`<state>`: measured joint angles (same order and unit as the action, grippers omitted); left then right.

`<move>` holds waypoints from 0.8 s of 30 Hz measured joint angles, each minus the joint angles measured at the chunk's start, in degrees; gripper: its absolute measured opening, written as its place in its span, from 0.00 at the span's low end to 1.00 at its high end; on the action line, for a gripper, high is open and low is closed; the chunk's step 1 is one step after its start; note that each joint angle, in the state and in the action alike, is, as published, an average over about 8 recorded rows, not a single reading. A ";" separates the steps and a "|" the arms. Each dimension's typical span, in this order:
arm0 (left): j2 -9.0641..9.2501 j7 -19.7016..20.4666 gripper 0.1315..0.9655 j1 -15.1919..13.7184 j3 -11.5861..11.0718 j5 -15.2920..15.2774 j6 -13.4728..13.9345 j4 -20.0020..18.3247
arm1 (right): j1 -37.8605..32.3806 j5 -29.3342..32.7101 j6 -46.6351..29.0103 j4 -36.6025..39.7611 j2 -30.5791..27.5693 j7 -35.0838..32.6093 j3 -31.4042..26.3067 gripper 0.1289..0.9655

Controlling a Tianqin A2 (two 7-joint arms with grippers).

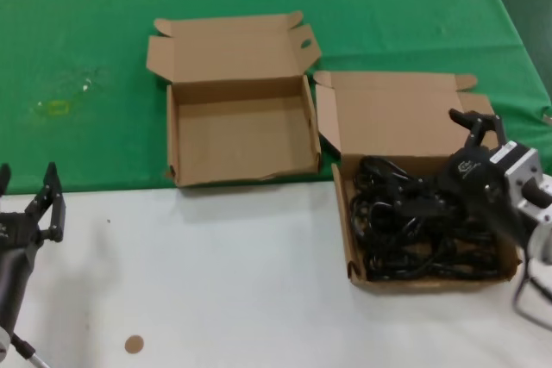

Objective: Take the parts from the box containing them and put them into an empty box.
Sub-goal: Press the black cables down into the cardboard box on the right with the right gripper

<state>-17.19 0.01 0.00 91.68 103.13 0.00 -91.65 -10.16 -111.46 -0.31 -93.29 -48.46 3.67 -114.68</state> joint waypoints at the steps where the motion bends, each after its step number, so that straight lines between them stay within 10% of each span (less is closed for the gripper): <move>1: 0.00 0.00 0.43 0.00 0.00 0.00 0.00 0.00 | -1.23 0.84 -1.49 0.13 -1.82 0.87 -1.13 1.00; 14: 0.00 0.00 0.16 0.00 0.00 0.00 0.00 0.00 | -25.68 8.50 -32.61 3.19 -16.43 0.04 -16.12 1.00; 24: 0.00 0.00 0.04 0.00 0.00 0.00 0.00 0.00 | -43.27 13.96 -56.59 12.55 -13.19 -8.74 -24.68 1.00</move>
<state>-17.19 0.01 0.00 91.68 103.13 0.00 -91.65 -53.44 -97.50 -56.90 -80.74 -61.65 -5.07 -139.36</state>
